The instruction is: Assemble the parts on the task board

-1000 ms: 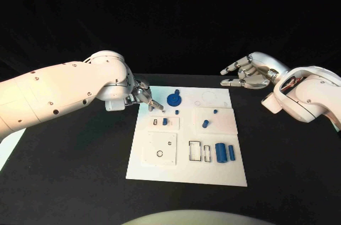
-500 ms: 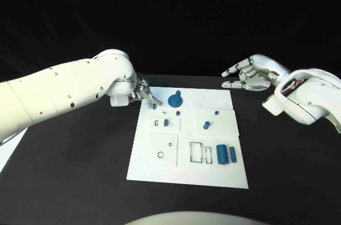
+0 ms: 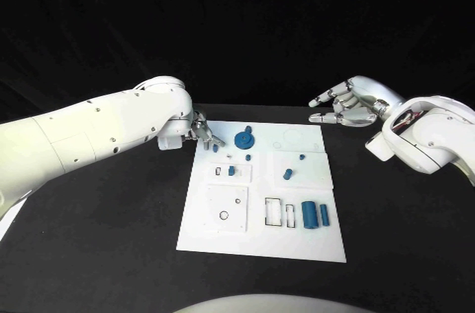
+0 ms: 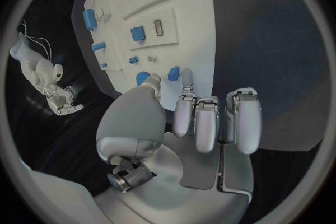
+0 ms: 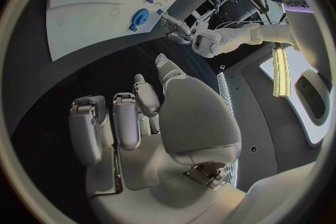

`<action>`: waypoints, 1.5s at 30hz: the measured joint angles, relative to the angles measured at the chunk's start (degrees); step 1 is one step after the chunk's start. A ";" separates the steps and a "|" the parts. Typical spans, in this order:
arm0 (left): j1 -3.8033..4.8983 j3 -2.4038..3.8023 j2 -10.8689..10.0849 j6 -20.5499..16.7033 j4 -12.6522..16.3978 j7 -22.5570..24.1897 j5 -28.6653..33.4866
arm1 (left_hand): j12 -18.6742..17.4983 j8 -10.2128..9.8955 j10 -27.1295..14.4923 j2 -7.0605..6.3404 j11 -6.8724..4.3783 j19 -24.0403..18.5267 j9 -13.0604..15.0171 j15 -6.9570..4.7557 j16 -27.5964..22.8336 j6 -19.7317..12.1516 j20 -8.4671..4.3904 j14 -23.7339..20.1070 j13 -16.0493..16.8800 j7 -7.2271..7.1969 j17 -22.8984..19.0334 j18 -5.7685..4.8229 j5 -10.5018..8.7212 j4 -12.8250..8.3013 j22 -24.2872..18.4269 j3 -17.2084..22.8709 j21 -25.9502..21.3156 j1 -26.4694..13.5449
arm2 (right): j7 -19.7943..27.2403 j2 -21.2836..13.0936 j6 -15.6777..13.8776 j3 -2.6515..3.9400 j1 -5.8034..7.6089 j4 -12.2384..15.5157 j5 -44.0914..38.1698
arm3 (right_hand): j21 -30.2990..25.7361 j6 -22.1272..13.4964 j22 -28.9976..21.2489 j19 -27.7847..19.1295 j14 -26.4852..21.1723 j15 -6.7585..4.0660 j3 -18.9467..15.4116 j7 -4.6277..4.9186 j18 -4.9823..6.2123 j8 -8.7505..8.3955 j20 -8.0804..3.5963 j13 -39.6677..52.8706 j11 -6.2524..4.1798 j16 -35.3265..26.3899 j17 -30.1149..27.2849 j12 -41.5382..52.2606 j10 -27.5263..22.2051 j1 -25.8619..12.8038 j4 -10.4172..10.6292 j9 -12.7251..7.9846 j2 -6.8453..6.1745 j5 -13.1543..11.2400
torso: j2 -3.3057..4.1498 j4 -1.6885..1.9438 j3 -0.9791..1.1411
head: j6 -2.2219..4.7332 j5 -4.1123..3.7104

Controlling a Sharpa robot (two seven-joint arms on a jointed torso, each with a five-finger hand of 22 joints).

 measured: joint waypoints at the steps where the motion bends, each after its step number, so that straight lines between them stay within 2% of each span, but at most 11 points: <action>1: -0.01 0.00 0.04 -0.06 -0.16 0.00 -0.24 | 0.00 0.14 0.00 0.00 0.00 0.00 0.06 0.00 0.00 0.00 0.00 0.00 0.00 0.00 0.00 0.00 0.00 0.00 0.00 -0.13 0.00 0.00 | 0.00 0.01 0.00 0.00 0.00 -0.01 0.00 | 0.00 0.00 0.00 0.00 0.00 0.00 0.00 0.00 0.00 0.00 0.00 0.00 0.00 0.00 0.00 0.00 0.00 0.00 0.00 0.00 0.00 0.00 | 0.00 0.00 0.00 | -0.01 0.02; 13: -0.06 -0.01 0.43 -0.66 -0.90 0.00 -1.38 | 0.00 1.14 -0.01 0.23 -0.41 -0.21 0.85 -0.20 0.00 -0.20 -0.20 -0.20 0.00 -0.20 -0.01 -0.01 0.00 -0.10 -0.01 -0.54 0.00 -0.22 | 0.02 0.21 0.04 0.00 -0.01 -0.10 0.02 | 0.00 0.00 -0.01 0.00 0.00 0.00 0.00 0.00 0.00 0.00 0.00 0.00 0.00 0.00 0.01 0.00 0.00 0.00 0.00 -0.01 0.00 0.00 | -0.05 0.01 0.03 | 0.09 -0.04; 17: -0.06 -0.01 0.63 -0.68 -1.29 0.00 -1.39 | 0.00 1.68 -0.01 0.92 -0.41 0.00 1.32 -0.40 0.00 -0.52 -0.41 0.00 0.00 -0.51 -0.01 -0.01 0.00 -0.17 -0.01 -0.60 0.00 0.47 | 0.02 0.21 0.05 0.00 -0.01 -0.10 0.02 | 0.00 0.00 -0.01 0.00 0.00 0.00 0.00 0.00 0.00 0.00 0.00 0.00 0.00 0.00 0.04 0.00 0.00 0.00 0.00 -0.01 0.00 0.00 | -0.05 0.04 0.03 | 0.10 -0.04; 32: -0.61 -0.09 1.74 -0.60 -2.38 0.00 -1.25 | 0.00 2.07 -0.01 1.54 -0.41 0.00 1.75 -0.40 0.00 -0.72 -0.41 0.00 0.00 -0.72 -0.02 -0.01 0.00 -0.32 -0.01 -0.75 0.00 1.37 | 0.03 0.35 0.11 0.00 -0.02 -0.09 0.04 | 0.00 0.00 -0.02 0.00 0.00 0.00 0.00 0.00 0.00 0.00 0.00 0.01 0.00 0.00 0.03 0.00 0.00 0.00 0.00 -0.01 0.00 0.00 | -0.04 0.00 0.01 | -0.19 -0.14; 42: -0.66 -0.10 1.83 -0.65 -2.48 -0.01 -1.21 | 0.00 2.14 -0.01 1.37 -0.41 0.00 1.88 -0.40 0.00 -0.72 -0.40 0.00 0.00 -0.71 -0.02 -0.01 0.00 -0.32 -0.02 -0.75 0.01 1.54 | 0.03 0.34 0.14 0.00 -0.02 -0.08 0.05 | 0.00 0.00 -0.03 0.00 0.00 0.00 0.00 0.00 0.00 0.00 0.00 0.01 0.00 0.00 0.02 0.00 0.00 0.00 0.00 -0.01 0.00 0.00 | -0.07 0.06 0.05 | -0.24 -0.31; 45: -0.66 -0.10 1.89 -0.68 -2.48 -0.01 -1.20 | 0.00 2.42 -0.01 1.89 -0.41 0.00 2.06 -0.40 0.00 -0.72 -0.41 0.00 0.00 -0.71 -0.03 -0.01 0.00 -0.32 -0.02 -0.75 0.01 2.06 | 0.03 0.36 0.15 0.00 -0.02 -0.09 0.06 | 0.00 0.00 -0.03 0.00 0.00 0.00 0.00 0.00 0.00 0.00 0.00 0.01 0.00 0.00 0.02 0.00 0.00 0.00 0.00 -0.01 0.00 0.00 | -0.09 0.06 0.05 | -0.26 -0.31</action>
